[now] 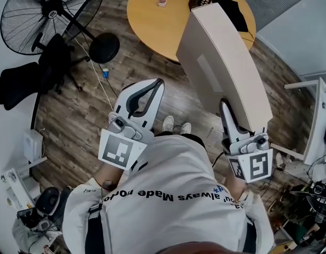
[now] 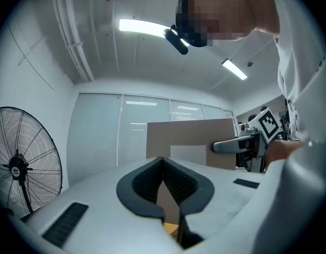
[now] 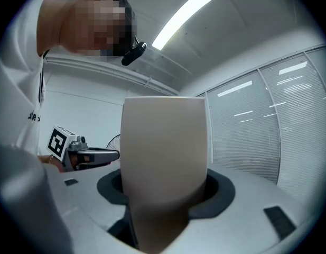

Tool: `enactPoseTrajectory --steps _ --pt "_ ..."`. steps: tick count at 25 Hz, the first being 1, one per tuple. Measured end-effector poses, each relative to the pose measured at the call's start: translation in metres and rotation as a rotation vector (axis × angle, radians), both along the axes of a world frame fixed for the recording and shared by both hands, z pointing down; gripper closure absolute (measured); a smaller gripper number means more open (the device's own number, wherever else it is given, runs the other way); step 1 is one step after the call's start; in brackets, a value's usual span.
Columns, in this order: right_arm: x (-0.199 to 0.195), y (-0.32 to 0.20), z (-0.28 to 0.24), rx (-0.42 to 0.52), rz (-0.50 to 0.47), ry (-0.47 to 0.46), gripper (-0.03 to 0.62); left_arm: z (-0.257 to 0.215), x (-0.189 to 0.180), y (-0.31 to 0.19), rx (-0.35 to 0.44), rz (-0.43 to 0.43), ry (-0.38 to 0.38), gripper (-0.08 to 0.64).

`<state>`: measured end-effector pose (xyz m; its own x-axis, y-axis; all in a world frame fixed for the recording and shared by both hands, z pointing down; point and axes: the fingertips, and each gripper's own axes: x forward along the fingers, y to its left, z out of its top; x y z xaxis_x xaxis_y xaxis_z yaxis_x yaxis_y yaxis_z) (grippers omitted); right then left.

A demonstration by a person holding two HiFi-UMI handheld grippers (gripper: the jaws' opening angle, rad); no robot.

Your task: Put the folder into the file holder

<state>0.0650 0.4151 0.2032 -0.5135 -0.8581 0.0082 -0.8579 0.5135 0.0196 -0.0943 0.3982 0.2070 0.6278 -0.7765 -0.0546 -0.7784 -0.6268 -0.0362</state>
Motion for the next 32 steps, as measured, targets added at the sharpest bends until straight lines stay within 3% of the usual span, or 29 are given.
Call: enactPoseTrajectory --steps 16,32 --pt "0.0 -0.031 0.006 -0.002 0.018 -0.024 0.302 0.009 -0.004 -0.031 -0.009 -0.007 0.001 0.535" --pt "0.047 -0.105 0.006 0.01 0.025 -0.047 0.302 0.01 0.04 -0.103 -0.021 -0.018 -0.005 0.535"
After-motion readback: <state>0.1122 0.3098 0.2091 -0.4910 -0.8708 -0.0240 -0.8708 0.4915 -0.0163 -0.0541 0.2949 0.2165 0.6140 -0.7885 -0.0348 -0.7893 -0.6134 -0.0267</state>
